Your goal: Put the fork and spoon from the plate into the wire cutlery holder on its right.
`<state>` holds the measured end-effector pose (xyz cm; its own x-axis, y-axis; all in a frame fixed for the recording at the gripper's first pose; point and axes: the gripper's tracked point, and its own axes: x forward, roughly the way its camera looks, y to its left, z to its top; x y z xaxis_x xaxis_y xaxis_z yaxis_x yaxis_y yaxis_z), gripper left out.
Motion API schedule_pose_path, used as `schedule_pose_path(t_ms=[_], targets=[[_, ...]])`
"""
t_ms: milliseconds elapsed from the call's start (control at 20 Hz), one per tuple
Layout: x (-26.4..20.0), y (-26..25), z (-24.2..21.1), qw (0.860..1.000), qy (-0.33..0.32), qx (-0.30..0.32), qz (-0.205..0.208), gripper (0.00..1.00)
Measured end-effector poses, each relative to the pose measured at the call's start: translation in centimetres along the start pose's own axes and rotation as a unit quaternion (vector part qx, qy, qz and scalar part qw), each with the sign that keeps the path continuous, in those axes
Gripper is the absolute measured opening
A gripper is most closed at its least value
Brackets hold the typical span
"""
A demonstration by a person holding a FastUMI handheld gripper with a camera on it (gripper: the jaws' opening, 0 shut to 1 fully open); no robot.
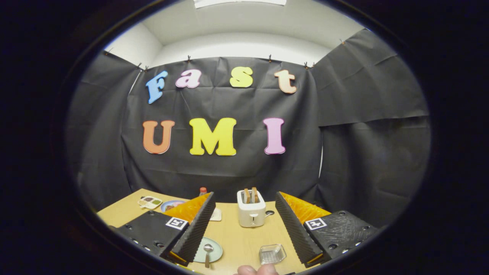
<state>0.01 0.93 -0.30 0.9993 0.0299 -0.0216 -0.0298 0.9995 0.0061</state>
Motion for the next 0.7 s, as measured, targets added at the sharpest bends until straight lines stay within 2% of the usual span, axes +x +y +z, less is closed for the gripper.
schedule_pose_path(t_ms=[350, 700], targets=[[0.0, 1.0, -0.7, 1.000, 0.012, 0.007, 0.009, 0.95], [0.3, 4.4, -3.3, 0.997, 0.050, 0.001, 0.051, 0.95]])
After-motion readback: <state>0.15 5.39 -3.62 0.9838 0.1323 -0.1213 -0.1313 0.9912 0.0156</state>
